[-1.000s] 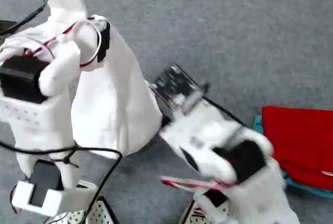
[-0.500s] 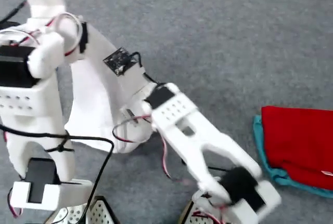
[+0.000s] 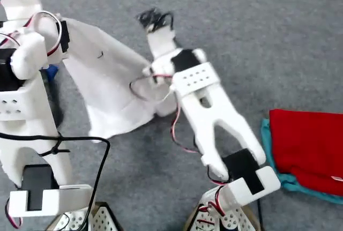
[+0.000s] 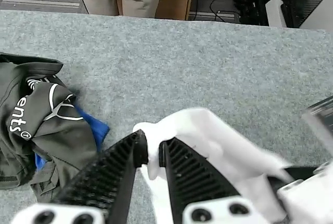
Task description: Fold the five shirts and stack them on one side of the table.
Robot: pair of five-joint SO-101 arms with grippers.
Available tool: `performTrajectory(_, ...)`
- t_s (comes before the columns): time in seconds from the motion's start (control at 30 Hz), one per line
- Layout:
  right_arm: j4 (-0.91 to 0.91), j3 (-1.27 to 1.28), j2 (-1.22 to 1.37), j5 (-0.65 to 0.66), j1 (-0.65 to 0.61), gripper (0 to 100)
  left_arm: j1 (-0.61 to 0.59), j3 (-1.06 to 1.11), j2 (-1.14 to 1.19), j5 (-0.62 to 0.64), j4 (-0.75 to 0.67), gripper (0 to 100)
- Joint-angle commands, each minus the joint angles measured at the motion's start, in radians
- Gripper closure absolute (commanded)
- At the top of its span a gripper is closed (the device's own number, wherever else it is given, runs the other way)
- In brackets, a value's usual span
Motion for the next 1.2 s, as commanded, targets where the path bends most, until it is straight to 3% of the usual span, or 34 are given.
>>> performTrajectory(0.0,0.133,-0.248,0.001,0.055,0.071,99.4,-0.002,-0.011,-0.082,-0.002,-0.014,98)
performTrajectory(0.27,0.606,-0.874,0.005,0.17,0.191,99.4,0.003,-0.002,-0.277,-0.003,-0.014,98)
performTrajectory(0.4,0.651,-0.998,-0.05,0.181,0.24,99.4,0.003,-0.002,-0.401,-0.003,0.02,98)
performTrajectory(0.93,0.649,-0.503,-0.8,0.21,0.168,99.4,-0.006,0.342,-0.992,-0.207,0.023,98)
performTrajectory(1.17,0.58,-0.334,-0.73,0.203,0.114,99.4,-0.002,0.525,-1.026,-0.273,0.0,98)
